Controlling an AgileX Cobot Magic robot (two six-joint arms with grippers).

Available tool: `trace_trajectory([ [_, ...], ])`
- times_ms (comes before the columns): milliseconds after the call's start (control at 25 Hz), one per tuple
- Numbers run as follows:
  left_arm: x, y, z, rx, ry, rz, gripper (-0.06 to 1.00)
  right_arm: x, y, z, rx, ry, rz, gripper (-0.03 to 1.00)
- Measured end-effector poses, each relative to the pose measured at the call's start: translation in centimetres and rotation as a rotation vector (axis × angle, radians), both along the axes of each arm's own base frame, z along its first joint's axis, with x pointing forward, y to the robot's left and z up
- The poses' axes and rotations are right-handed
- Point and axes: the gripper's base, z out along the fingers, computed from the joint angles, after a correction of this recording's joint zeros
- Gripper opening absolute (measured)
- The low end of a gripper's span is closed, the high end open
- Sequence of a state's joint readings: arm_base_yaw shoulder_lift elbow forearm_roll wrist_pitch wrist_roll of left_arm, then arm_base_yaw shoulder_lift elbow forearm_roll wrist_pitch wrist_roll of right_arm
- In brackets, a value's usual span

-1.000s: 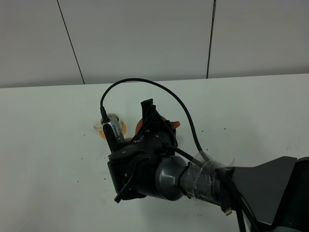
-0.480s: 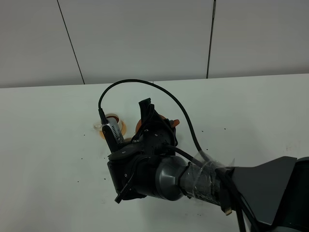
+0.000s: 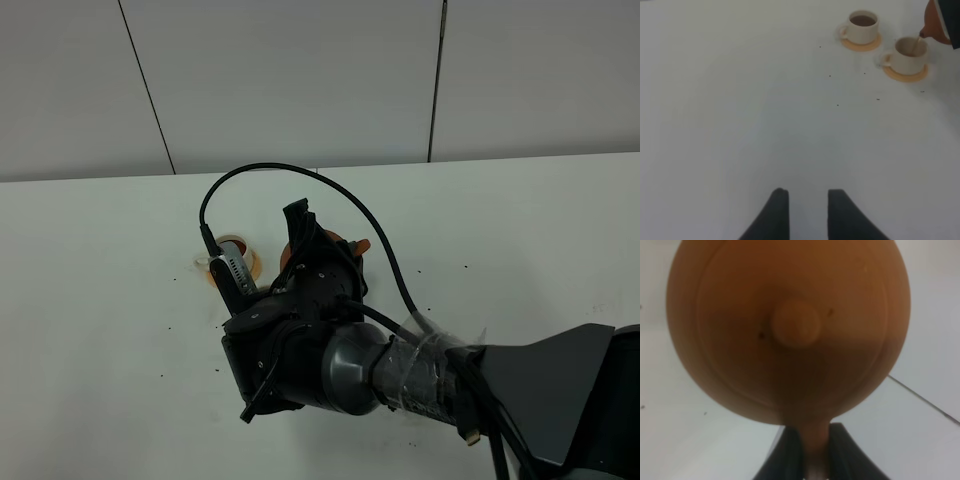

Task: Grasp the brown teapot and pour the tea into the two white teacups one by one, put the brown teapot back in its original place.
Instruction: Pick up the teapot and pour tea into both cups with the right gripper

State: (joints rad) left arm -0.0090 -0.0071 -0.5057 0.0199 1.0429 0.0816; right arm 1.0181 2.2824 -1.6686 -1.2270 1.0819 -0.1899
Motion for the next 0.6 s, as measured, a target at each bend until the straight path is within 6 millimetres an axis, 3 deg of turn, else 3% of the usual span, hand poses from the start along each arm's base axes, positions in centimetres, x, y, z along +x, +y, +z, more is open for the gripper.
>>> trace_trajectory([
  [600,0.00,0.00,0.00,0.000,0.000,0.000,0.26,-0.12,0.17,0.08,-0.046,0.001,0.034,0.10],
])
